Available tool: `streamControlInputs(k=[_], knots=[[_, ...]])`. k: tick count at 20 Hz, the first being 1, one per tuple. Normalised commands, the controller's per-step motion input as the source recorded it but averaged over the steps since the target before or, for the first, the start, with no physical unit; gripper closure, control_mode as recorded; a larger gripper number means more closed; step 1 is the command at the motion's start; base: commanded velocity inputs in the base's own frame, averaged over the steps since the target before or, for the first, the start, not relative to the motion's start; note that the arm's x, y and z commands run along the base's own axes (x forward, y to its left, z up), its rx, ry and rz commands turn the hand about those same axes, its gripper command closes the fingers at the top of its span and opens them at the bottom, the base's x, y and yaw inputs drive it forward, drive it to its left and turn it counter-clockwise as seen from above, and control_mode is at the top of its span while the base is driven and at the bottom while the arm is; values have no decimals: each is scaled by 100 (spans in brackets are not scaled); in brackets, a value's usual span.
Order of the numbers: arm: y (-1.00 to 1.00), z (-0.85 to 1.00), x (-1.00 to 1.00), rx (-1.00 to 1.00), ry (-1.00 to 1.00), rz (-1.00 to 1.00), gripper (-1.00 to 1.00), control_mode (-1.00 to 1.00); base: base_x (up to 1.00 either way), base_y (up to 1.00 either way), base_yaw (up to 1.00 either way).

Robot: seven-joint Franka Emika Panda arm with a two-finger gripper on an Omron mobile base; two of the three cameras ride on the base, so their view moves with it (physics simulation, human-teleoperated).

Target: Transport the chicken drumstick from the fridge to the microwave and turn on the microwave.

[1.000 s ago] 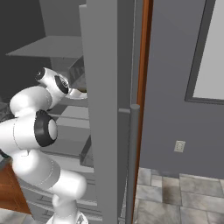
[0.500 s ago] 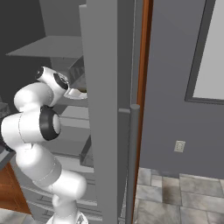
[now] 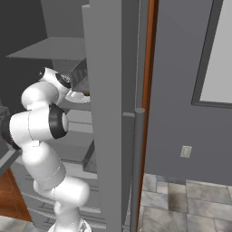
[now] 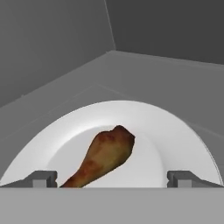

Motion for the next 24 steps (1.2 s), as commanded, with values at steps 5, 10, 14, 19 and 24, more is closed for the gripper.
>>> streamControlInputs(k=[5,10,14,19,24], knots=[[1,-1,11,-1,0,-1,-100,-100,0,0,0],[0,-5,14,-1,0,-2,-100,-100,0,0,0],[0,-1,19,-1,0,-1,-100,-100,0,0,0],[1,0,10,0,0,-1,-100,-100,0,0,0],[3,0,6,0,0,-8,-100,-100,0,0,0]])
